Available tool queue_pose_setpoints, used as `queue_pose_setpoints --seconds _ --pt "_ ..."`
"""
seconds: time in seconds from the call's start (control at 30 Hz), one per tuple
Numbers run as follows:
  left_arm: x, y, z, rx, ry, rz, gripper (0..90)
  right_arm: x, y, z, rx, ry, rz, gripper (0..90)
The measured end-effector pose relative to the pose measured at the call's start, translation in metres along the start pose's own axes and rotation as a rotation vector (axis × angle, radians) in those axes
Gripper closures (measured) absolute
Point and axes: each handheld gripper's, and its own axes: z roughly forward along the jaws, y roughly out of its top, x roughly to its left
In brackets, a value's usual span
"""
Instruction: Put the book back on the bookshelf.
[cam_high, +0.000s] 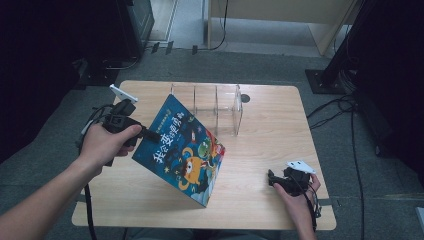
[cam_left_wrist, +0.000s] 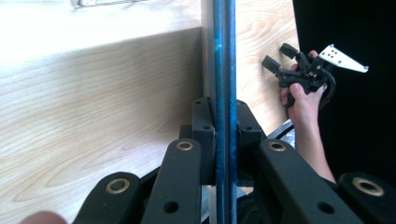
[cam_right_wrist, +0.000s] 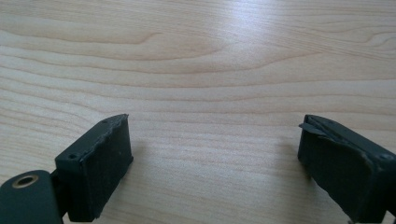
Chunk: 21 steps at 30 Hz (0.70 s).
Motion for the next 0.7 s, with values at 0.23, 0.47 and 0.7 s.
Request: queue_pose_setpoints --seconds 0.23,0.47,0.7 --pt "-0.007 0.000 -0.010 -0.005 0.038 0.028 84.4 0.000 0.000 0.000 -0.001 -0.002 0.000 9.0" --pt "-0.002 0.001 -0.022 -0.029 0.062 0.025 84.4 0.000 0.000 0.000 0.000 -0.002 0.001 9.0" --pt "0.000 0.003 -0.036 -0.054 0.077 0.022 84.3 0.000 0.000 0.000 -0.001 -0.002 0.001 9.0"
